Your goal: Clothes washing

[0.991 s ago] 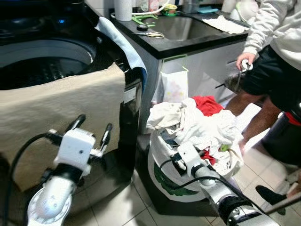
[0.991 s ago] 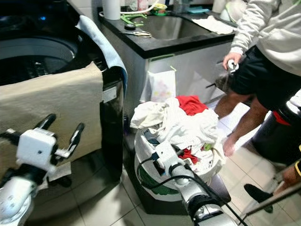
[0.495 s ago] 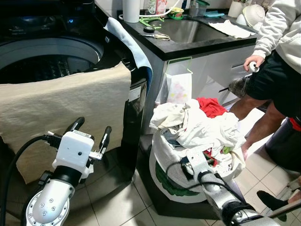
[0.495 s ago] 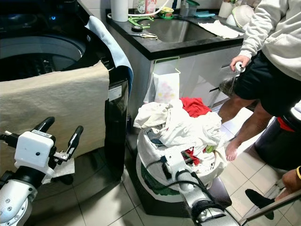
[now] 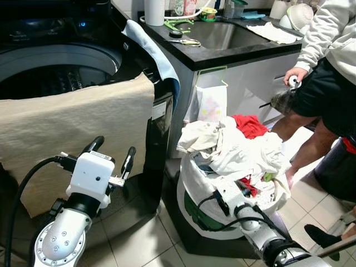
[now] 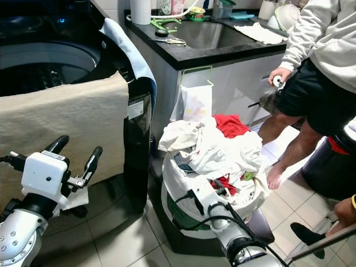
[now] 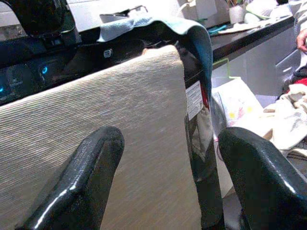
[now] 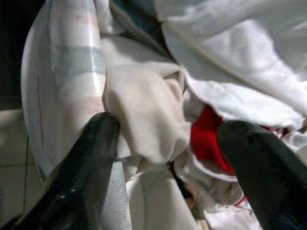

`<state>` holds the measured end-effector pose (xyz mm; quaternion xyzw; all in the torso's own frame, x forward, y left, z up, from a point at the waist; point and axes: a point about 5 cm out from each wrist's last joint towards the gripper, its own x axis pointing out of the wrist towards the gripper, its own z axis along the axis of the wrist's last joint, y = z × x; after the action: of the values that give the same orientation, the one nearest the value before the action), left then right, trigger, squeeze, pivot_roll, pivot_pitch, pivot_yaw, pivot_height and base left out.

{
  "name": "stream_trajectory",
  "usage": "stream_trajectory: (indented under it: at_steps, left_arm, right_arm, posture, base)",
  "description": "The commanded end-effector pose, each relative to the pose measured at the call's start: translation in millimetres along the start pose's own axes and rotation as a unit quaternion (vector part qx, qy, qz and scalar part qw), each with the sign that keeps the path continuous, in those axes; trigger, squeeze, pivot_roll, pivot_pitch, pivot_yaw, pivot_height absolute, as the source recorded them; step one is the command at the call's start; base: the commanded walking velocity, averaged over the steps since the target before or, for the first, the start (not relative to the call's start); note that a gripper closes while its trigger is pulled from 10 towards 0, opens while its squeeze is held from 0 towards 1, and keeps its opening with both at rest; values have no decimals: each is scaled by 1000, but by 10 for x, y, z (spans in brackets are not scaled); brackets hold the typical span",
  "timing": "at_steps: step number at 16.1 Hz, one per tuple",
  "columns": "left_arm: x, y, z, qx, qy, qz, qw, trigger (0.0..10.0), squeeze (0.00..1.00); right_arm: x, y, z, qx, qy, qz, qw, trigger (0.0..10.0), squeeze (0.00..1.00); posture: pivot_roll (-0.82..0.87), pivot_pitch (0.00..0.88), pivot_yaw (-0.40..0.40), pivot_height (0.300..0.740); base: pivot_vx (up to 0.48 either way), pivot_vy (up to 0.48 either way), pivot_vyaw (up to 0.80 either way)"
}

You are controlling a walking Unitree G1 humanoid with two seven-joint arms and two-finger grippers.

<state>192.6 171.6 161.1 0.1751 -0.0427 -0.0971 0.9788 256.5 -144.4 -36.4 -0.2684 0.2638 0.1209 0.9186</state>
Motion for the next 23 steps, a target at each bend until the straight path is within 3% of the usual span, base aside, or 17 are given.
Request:
stream_trajectory:
  at_steps: [1,2,3,5,6,8,9,12,14,18,23]
  left_arm:
    - [18,8,54,0,-10,-6,1000,10000,0]
    - [28,-3,52,1,-10,-8,1000,10000,0]
    - [37,-11,40,1,-10,-9,1000,10000,0]
    - [71,-13,-1,-3,-7,-4,1000,10000,0]
    - [160,-21,-51,-16,-8,1,1000,10000,0]
    - [351,-54,-192,-40,5,11,999,10000,0]
    - [406,-42,-253,-60,14,24,998,10000,0]
    - [482,-74,-375,-102,34,34,994,10000,0]
    - [488,-284,-400,-133,37,1,990,10000,0]
    - [610,-377,-266,-112,-7,-23,993,10000,0]
    - [669,-281,-131,-100,-47,-10,994,10000,0]
  right_arm:
    - [-31,-14,-117,6,26,-3,1000,0,0]
    - [-29,-17,-114,11,26,-9,1000,8824,0]
    - [-26,-26,-105,19,25,-13,999,10000,0]
    - [9,-95,48,44,-23,-12,999,10000,0]
    - [5,-190,199,70,-91,-6,993,10000,0]
    - [-118,-387,418,125,-220,1,967,10000,0]
    - [-252,-495,565,146,-280,2,949,10000,0]
    - [-662,-764,904,194,-368,8,909,10000,0]
    - [-926,-891,929,231,-394,28,889,10000,0]
    - [-1056,-861,993,209,-398,37,893,10000,0]
    - [-876,-852,1131,194,-384,16,902,10000,0]
  posture:
    - [340,0,-87,740]
    - [344,0,-89,740]
    - [343,0,-91,740]
    - [332,0,-99,740]
    - [283,0,-101,740]
    - [236,0,-97,740]
    - [213,0,-93,740]
    - [124,0,-61,740]
    - [74,0,-24,740]
    - [62,0,-9,740]
    - [97,0,-28,740]
  base:
    - [0,0,0]
    - [0,0,0]
    - [0,0,0]
    - [0,0,0]
    - [0,0,0]
    - [0,0,0]
    - [0,0,0]
    - [0,0,0]
    - [0,0,0]
    - [0,0,0]
    - [62,54,0]
